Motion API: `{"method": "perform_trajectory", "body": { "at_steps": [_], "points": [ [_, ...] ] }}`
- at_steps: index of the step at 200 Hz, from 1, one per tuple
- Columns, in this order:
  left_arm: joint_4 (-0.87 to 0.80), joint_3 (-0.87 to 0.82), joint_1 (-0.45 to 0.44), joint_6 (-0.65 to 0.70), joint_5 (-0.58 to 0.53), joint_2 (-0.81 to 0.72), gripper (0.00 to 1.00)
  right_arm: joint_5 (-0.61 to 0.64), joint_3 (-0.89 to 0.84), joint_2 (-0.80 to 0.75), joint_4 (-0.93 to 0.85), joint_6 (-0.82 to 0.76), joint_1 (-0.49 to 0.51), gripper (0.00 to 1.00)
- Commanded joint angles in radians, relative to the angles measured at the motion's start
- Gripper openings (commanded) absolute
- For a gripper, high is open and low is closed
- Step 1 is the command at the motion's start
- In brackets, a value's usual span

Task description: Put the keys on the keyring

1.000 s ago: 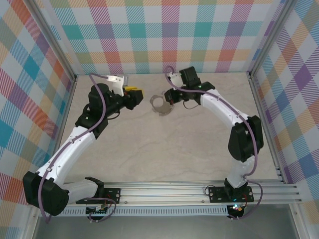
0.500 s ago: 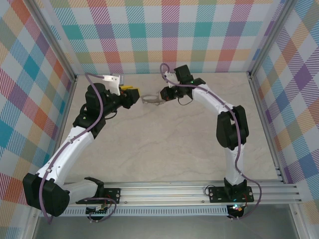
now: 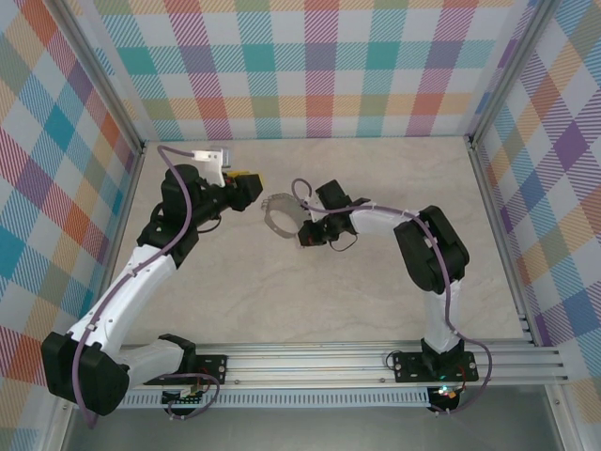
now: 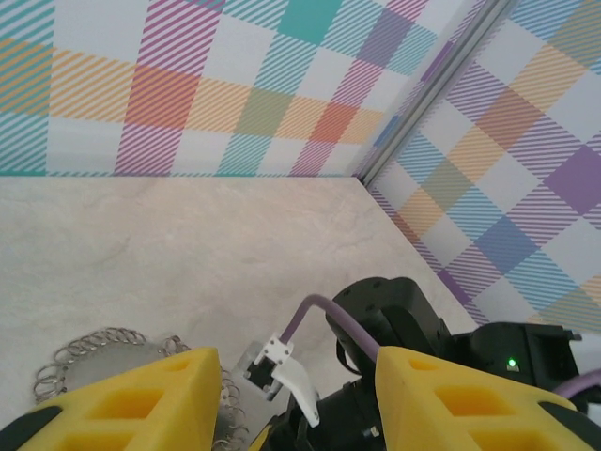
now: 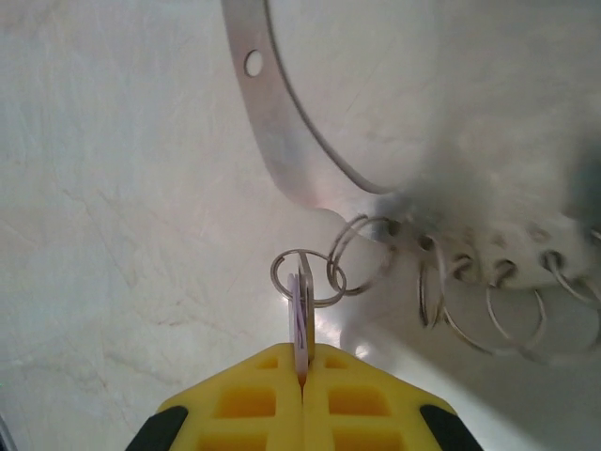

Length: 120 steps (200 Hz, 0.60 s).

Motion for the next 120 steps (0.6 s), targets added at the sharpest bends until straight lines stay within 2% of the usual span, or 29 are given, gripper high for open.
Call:
{"method": "perform_trajectory", "body": {
  "at_steps": [1,29,37,61,70,81,104,120],
  "points": [
    [0.000,-0.023,0.013,-0.043,0.021,-0.023,0.48,-0.023,-0.049,-0.048,0.095,0.059,0.031,0.00],
    [-0.008,-0.039,0.013,-0.054,0.012,-0.031,0.49,-0.024,-0.100,-0.078,0.106,0.085,0.055,0.01],
    [-0.011,-0.043,0.013,-0.056,0.011,-0.035,0.49,-0.025,-0.113,-0.094,0.104,0.091,0.058,0.12],
    [-0.024,-0.054,0.014,-0.062,0.009,-0.050,0.50,-0.033,-0.173,-0.186,0.099,0.109,0.060,0.59],
    [-0.035,-0.054,0.013,-0.061,0.012,-0.056,0.52,-0.031,-0.195,-0.244,0.085,0.110,0.060,0.81],
    [-0.050,-0.055,0.014,-0.060,0.012,-0.067,0.54,-0.002,-0.217,-0.328,0.048,0.101,0.060,0.99],
    [-0.092,-0.065,0.013,-0.047,-0.009,-0.102,0.66,0.071,-0.237,-0.519,-0.055,0.074,0.044,1.00],
    [-0.117,-0.074,0.013,-0.030,-0.031,-0.134,0.75,0.175,-0.234,-0.643,-0.141,0.059,0.027,1.00]
  ]
}}
